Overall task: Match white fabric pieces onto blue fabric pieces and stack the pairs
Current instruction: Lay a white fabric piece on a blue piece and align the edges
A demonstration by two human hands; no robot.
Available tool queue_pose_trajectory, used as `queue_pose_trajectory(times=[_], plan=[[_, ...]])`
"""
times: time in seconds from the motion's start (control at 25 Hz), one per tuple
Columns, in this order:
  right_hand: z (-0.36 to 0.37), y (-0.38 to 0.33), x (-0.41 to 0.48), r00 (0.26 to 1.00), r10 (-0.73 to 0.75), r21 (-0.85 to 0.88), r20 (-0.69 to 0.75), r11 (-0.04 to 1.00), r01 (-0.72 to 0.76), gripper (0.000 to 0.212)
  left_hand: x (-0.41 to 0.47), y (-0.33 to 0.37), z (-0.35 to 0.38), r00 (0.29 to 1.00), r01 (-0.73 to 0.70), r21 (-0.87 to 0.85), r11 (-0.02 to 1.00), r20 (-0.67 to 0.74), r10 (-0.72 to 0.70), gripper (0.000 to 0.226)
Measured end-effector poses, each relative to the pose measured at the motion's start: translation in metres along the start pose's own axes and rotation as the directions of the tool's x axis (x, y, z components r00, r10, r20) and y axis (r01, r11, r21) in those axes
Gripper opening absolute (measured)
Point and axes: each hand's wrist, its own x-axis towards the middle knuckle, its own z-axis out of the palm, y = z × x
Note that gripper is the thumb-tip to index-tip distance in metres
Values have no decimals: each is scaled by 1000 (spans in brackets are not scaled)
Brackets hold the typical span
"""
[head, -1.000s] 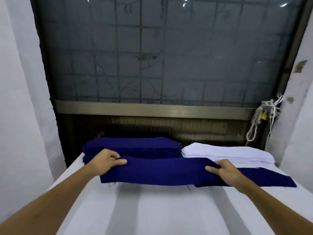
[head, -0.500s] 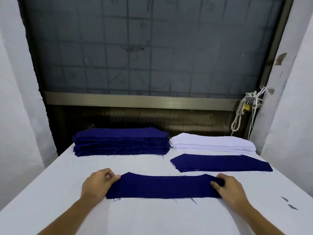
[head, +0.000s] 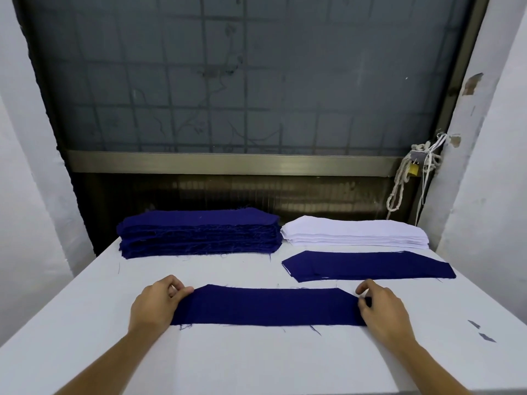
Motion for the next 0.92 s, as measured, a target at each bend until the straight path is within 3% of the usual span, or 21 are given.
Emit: queue_pose_trajectory(times=[0.4, 0.72, 0.92], plan=[[3, 4, 5, 999, -18, -54, -33, 998, 16, 19, 2, -1, 1, 999, 29, -42, 999, -16, -29, 24], [6, 7, 14, 996, -18, -18, -85, 1000, 17, 15, 7, 5, -1, 995, 72, -214, 974, -56, -86, 16], [-2, 3, 45, 988, -48, -7, -146, 999, 47, 7, 33, 72, -3, 986, -166, -195, 967, -4, 169, 20]])
